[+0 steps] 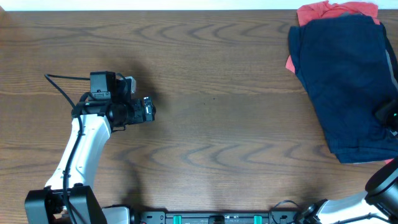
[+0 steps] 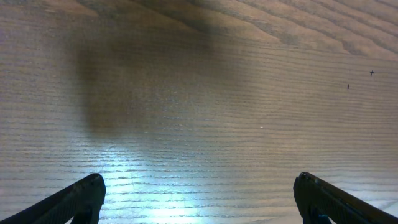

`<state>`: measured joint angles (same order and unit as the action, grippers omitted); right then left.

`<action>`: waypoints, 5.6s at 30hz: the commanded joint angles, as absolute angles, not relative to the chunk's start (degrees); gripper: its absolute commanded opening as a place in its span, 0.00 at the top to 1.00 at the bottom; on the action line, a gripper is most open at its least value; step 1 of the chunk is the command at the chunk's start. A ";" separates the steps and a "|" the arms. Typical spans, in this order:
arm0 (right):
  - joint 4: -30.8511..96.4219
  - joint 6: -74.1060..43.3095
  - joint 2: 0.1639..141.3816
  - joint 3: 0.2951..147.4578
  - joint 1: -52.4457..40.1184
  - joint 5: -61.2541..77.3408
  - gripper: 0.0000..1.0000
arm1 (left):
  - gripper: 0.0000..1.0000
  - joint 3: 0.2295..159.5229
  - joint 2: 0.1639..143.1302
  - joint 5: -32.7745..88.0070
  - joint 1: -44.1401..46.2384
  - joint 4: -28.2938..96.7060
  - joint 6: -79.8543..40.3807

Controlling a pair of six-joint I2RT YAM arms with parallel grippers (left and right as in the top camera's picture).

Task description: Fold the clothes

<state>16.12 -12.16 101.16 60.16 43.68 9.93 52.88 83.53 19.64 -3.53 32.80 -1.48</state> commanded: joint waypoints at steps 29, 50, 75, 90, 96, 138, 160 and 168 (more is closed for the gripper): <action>-3.25 -23.81 91.22 60.80 -26.09 19.33 0.99 | 0.02 54.02 62.11 20.36 -22.74 36.18 -3.95; -7.42 -21.67 96.95 61.14 -40.99 21.43 0.01 | 0.02 54.02 64.34 18.37 -24.58 36.12 -4.14; 12.16 -10.04 103.24 62.26 -42.04 37.45 0.26 | 0.02 54.02 73.19 18.63 -22.17 33.36 -2.17; 20.29 -5.02 100.14 65.12 -39.81 36.73 0.23 | 0.02 54.02 73.21 21.74 -22.98 31.57 -2.17; 30.11 -0.95 98.76 73.97 -31.27 12.23 0.01 | 0.02 54.02 74.43 28.99 -18.00 24.49 0.58; 35.22 -16.08 116.49 75.64 -20.53 -2.33 0.01 | 0.02 71.57 107.18 3.14 0.08 22.96 5.52; 14.70 -9.10 125.45 75.81 -17.98 -3.81 0.01 | 0.02 71.61 104.90 2.92 -1.91 27.22 2.72; 10.41 -1.04 136.57 84.14 -19.86 3.36 0.01 | 0.02 71.61 102.10 2.92 -4.99 29.93 2.72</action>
